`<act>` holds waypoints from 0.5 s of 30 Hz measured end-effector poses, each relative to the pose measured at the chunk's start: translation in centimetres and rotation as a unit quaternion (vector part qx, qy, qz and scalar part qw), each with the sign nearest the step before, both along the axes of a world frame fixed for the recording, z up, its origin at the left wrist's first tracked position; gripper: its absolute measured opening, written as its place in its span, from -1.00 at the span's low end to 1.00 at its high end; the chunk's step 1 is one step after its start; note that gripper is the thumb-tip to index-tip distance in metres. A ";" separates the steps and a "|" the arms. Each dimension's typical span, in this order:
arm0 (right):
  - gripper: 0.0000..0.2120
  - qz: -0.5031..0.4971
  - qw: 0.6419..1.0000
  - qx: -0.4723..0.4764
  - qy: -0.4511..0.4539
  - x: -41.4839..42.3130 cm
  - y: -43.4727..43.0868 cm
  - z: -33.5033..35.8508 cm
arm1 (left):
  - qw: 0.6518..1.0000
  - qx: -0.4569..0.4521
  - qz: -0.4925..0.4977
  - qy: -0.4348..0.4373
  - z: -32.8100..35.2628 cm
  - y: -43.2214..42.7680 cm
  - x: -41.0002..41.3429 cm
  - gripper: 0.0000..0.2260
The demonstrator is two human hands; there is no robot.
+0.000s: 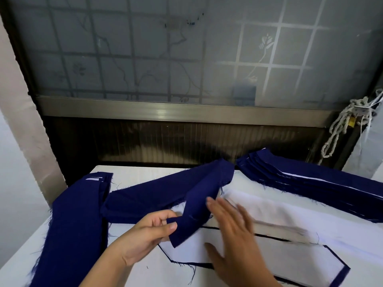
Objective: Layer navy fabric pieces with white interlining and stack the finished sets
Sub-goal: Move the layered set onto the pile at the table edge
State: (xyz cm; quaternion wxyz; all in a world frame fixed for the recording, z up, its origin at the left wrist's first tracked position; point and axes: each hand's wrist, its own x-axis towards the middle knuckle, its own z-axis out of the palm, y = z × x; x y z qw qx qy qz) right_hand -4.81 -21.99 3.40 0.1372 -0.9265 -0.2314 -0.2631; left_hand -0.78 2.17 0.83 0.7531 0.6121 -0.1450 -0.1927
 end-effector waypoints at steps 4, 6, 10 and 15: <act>-0.42 0.075 0.996 0.014 0.051 2.1 3.2 -0.6 | 0.998 -0.059 -0.022 -0.003 0.3 0.2 0.1 -0.66; -0.62 0.058 0.998 -0.011 0.027 3.1 2.7 -1.0 | 0.997 -0.077 0.010 -0.004 0.1 0.6 0.3 -0.65; -0.79 0.018 0.997 -0.069 -0.035 3.8 -0.3 -0.7 | 0.987 -0.099 0.125 0.004 0.6 0.6 0.5 -0.65; -0.72 -0.059 0.990 -0.100 -0.080 3.0 -5.9 0.3 | 0.943 -0.043 0.329 -0.040 3.2 0.8 0.8 -0.81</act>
